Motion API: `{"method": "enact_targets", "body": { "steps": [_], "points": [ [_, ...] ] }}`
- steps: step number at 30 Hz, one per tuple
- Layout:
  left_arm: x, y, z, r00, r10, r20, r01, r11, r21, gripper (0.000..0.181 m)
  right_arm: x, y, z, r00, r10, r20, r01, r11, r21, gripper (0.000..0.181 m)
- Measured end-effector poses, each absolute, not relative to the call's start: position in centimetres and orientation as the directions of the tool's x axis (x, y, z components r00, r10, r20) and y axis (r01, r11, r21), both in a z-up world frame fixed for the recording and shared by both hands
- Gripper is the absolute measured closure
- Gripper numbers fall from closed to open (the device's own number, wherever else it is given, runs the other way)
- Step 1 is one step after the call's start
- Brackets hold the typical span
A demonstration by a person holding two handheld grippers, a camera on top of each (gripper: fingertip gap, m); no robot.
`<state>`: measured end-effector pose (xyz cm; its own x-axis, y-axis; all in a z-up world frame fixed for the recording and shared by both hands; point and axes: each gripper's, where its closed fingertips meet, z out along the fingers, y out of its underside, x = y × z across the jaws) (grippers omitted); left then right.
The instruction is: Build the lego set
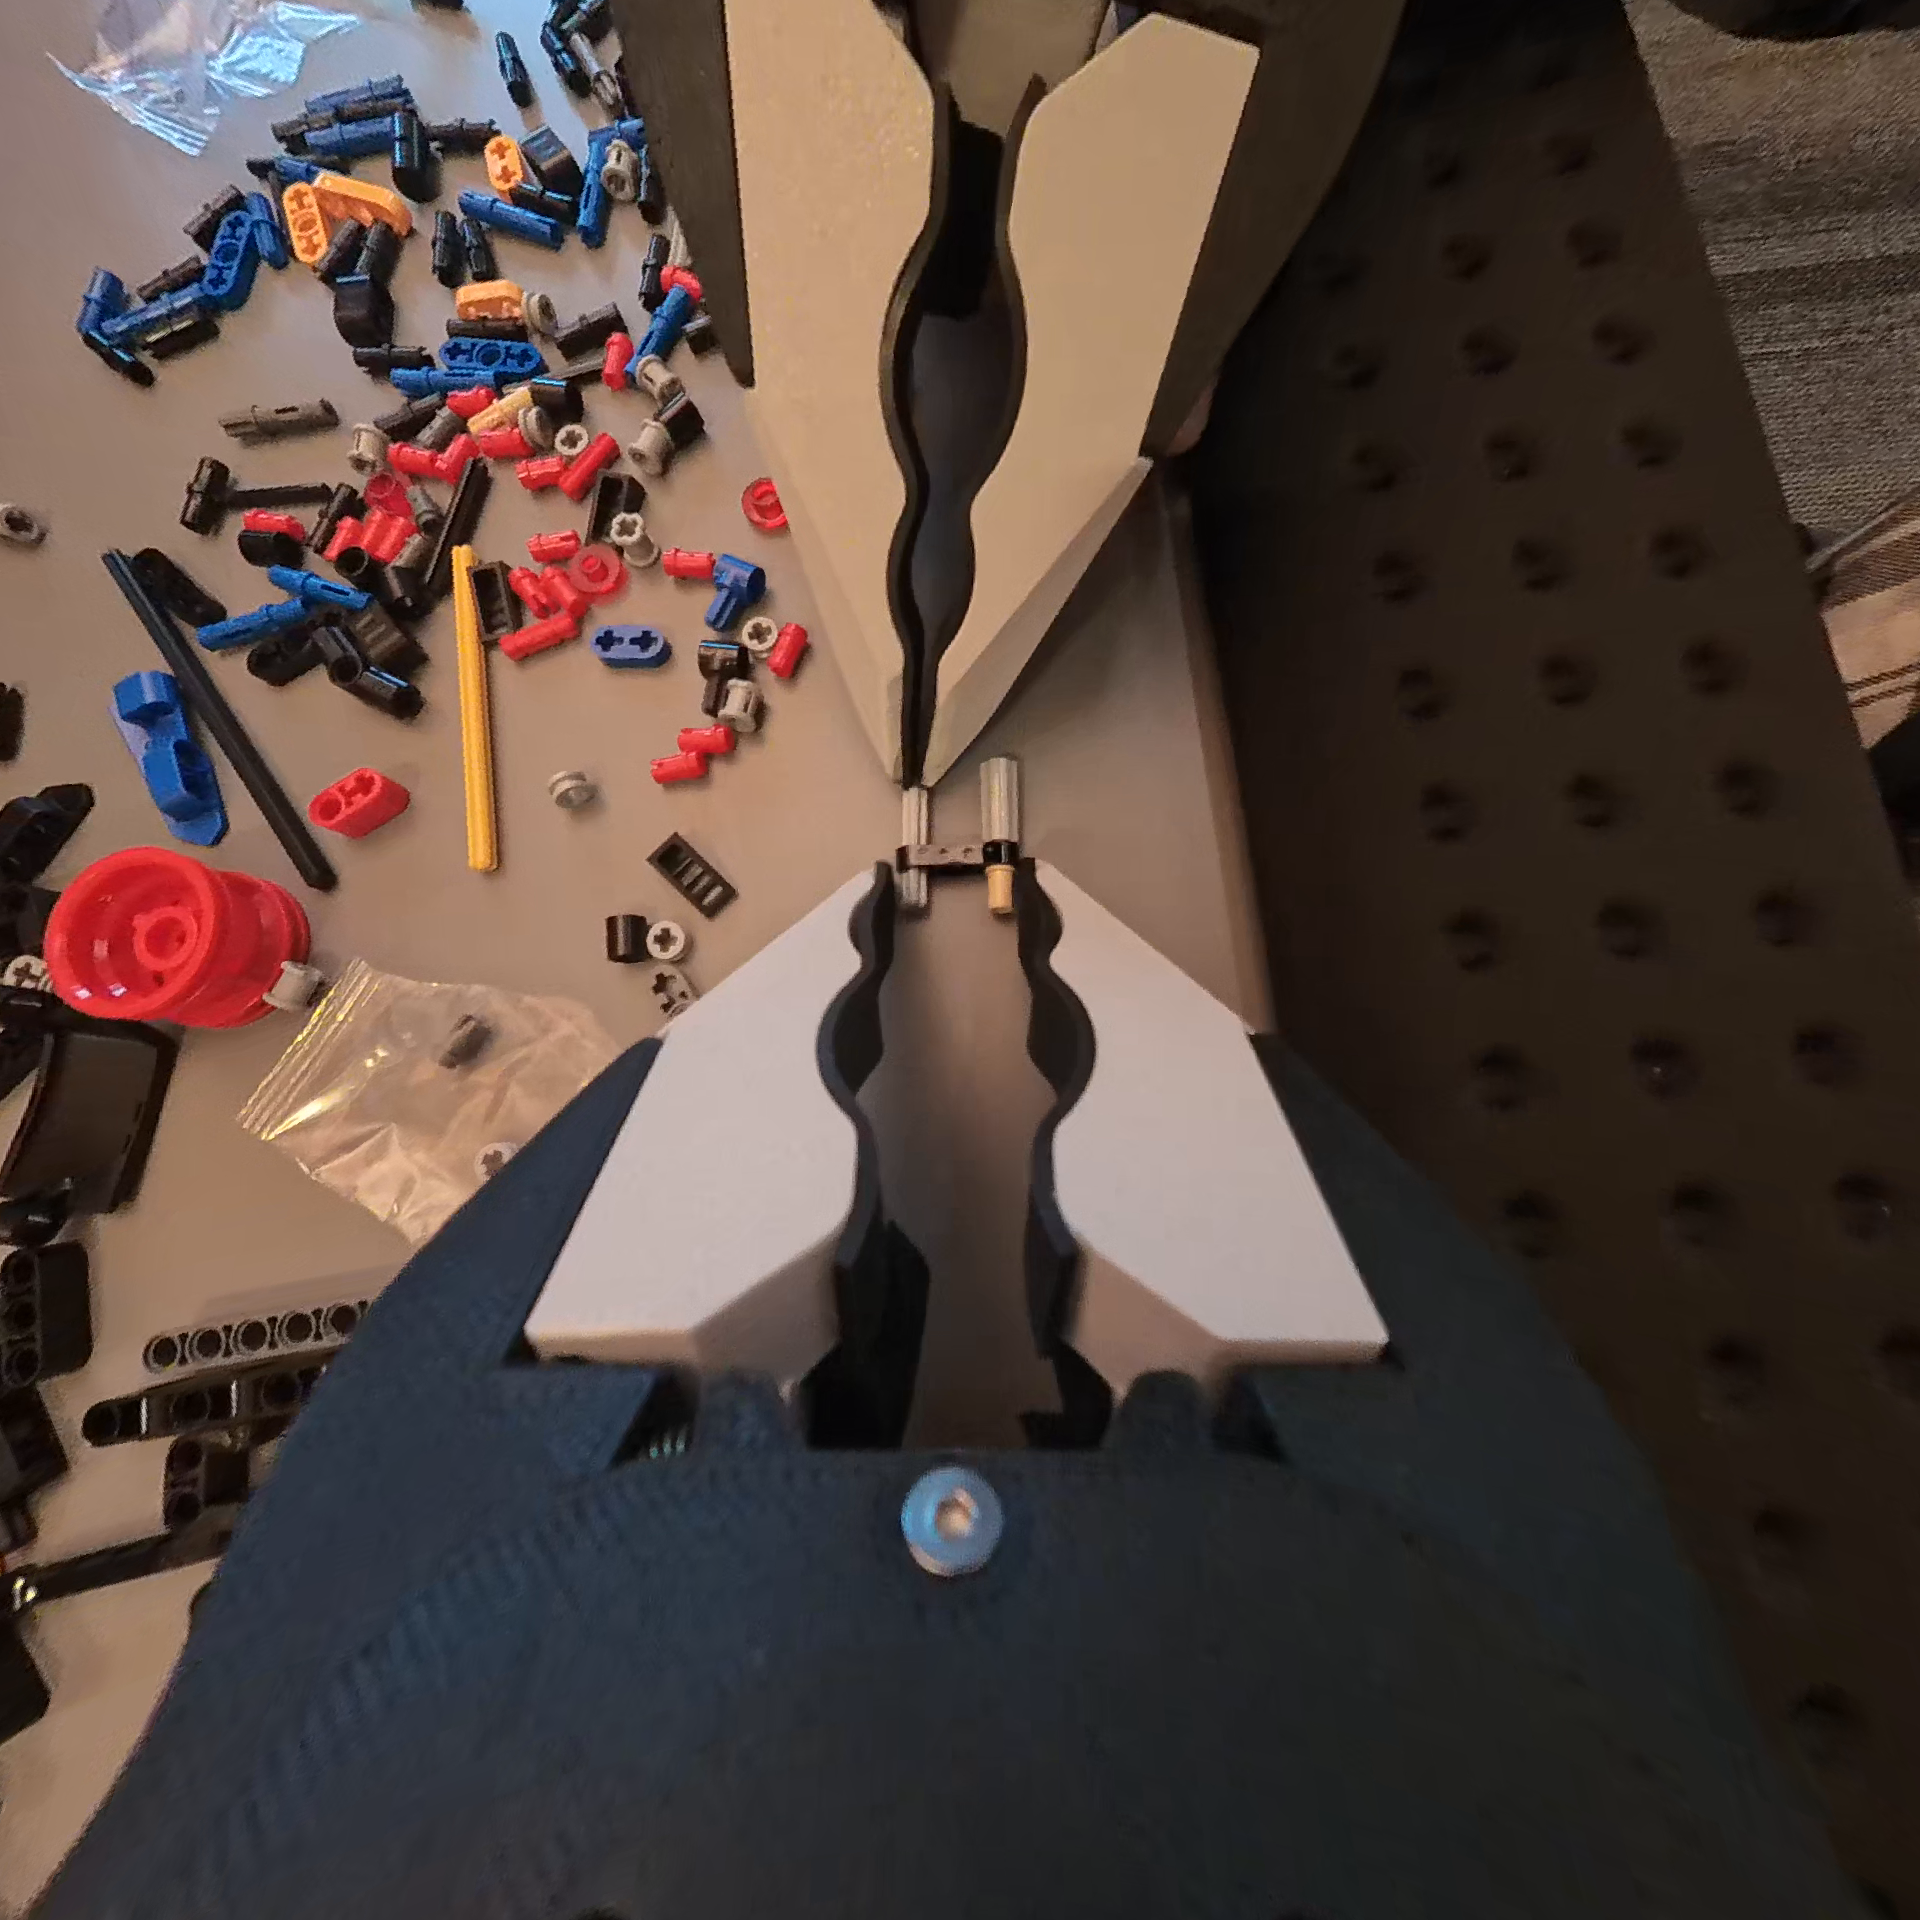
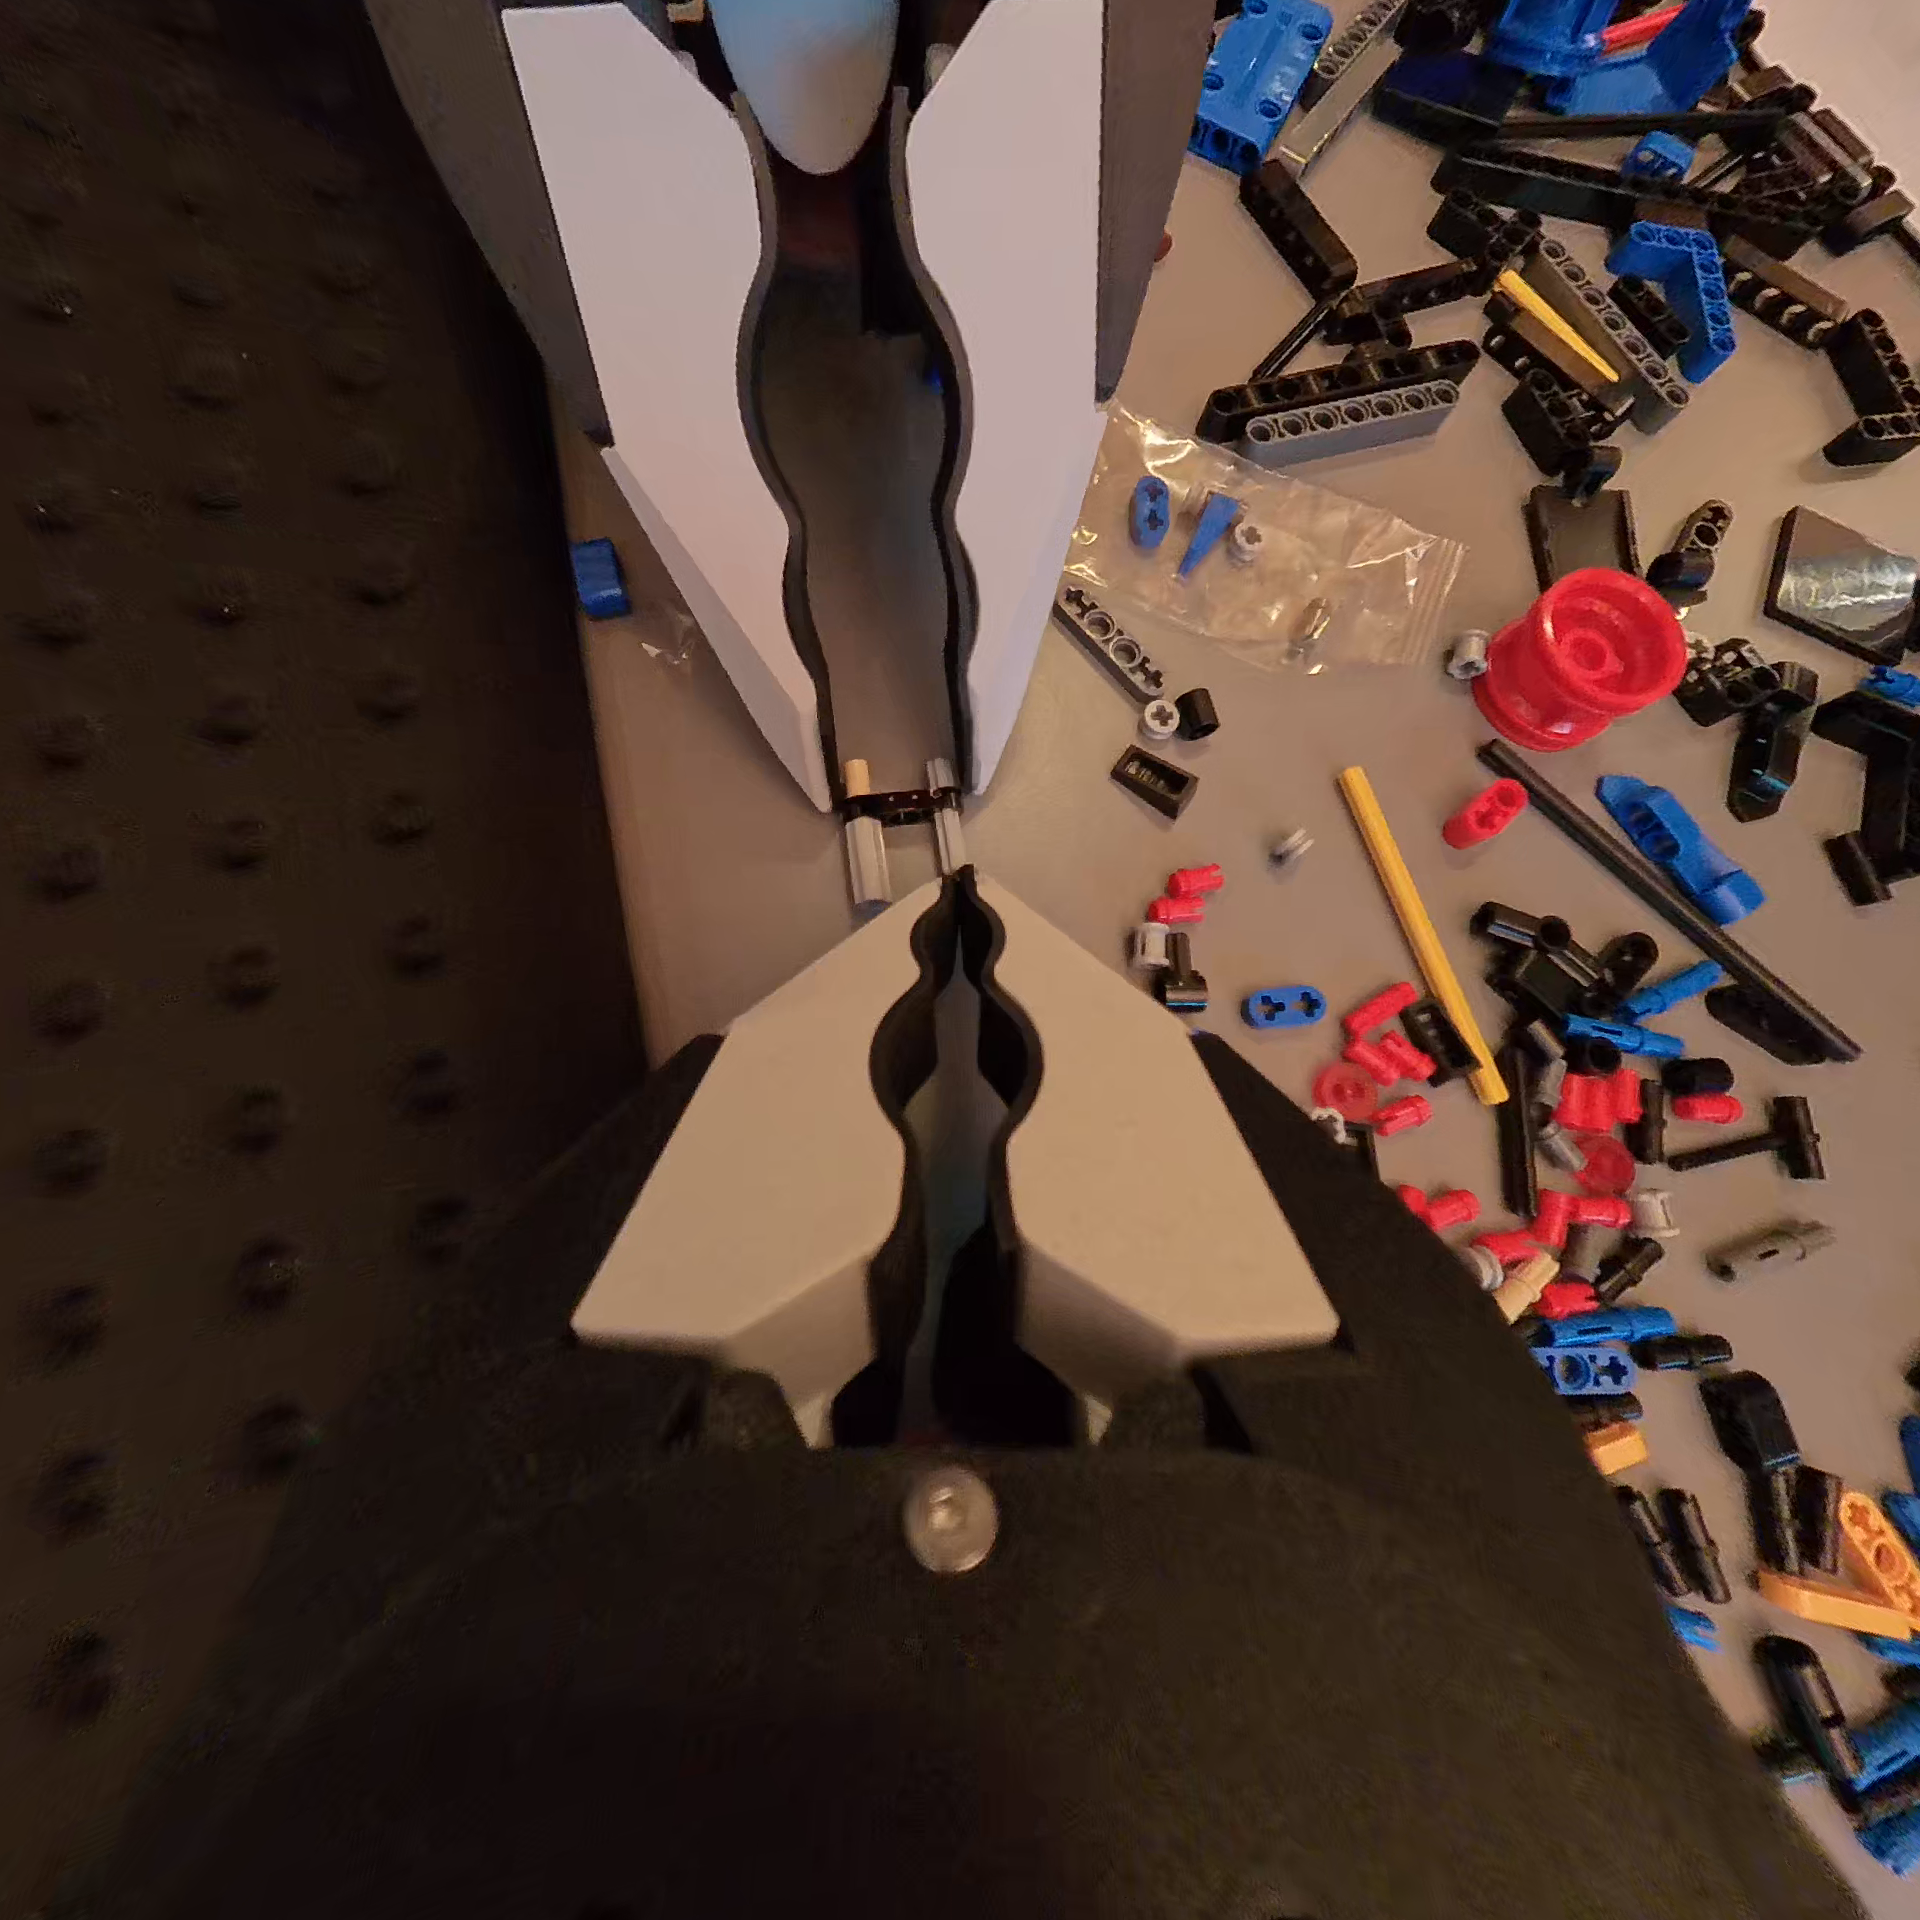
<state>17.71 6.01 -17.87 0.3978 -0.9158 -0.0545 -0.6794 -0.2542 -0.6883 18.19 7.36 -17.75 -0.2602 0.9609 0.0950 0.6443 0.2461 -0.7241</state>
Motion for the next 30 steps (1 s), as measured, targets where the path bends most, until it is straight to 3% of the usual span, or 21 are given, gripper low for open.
{"method": "enact_targets", "body": {
  "steps": [6,30],
  "points": [
    [16.8,6.5,-17.8,0.413,-0.907,-0.084,-0.688,-0.251,-0.681,0.149,18.2,7.2,-17.8,-0.271,0.959,0.086,0.641,0.246,-0.727,0.181],
    [15.2,6.0,-17.1,0.352,-0.928,-0.123,-0.736,-0.193,-0.649,0.15,18.3,7.5,-17.0,-0.245,0.968,0.049,0.606,0.192,-0.772,0.179]
  ]
}}
